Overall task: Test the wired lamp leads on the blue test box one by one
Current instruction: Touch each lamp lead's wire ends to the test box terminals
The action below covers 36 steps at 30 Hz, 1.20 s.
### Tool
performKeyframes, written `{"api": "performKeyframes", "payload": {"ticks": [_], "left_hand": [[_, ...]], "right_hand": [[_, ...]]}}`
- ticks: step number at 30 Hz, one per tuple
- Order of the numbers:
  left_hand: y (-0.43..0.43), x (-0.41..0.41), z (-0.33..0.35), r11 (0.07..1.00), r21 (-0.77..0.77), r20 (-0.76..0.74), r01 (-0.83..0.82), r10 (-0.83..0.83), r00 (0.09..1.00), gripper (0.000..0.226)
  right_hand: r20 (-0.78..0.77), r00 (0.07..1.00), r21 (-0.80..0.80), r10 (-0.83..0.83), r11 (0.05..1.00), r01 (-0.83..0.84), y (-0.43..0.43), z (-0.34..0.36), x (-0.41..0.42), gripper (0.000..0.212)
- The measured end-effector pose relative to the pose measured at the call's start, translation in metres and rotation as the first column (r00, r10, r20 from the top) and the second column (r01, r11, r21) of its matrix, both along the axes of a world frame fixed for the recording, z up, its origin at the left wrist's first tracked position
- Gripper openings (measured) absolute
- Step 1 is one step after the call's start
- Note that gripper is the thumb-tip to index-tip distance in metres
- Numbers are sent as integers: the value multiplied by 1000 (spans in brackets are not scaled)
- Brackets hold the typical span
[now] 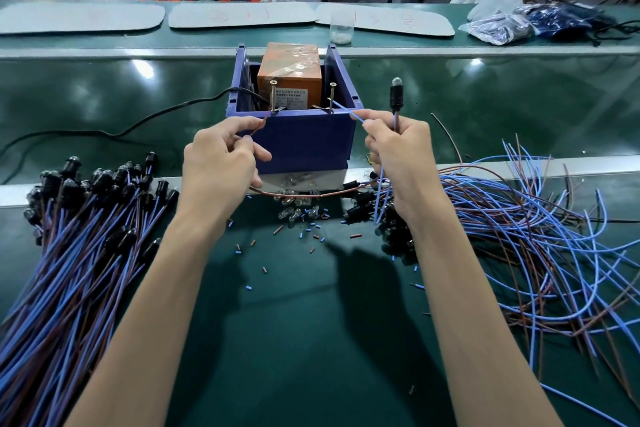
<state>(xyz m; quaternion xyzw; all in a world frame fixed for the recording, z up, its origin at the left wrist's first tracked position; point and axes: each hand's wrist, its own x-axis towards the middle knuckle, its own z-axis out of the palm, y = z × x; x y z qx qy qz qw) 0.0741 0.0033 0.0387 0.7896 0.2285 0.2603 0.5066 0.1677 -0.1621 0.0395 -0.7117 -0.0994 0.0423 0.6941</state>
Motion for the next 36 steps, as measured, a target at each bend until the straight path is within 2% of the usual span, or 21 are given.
{"api": "performKeyframes", "payload": {"ticks": [6,14,23,36], "left_hand": [[-3,0,0,1000,-2,0,9,-9,1000,36],[2,0,-2,990,-91,119,-111,121,985,23],[-4,1,-6,998,-49,78,-42,46,996,25],[-3,1,-5,998,-42,83,-46,49,995,26]], "right_hand": [[-15,1000,-6,-20,1000,20,-1,-1,2,32],[-31,999,31,-28,999,29,-3,-2,3,33],[-34,999,35,-23,999,24,-3,-3,2,31],[-23,999,20,-24,1000,24,-5,-3,3,27]]}}
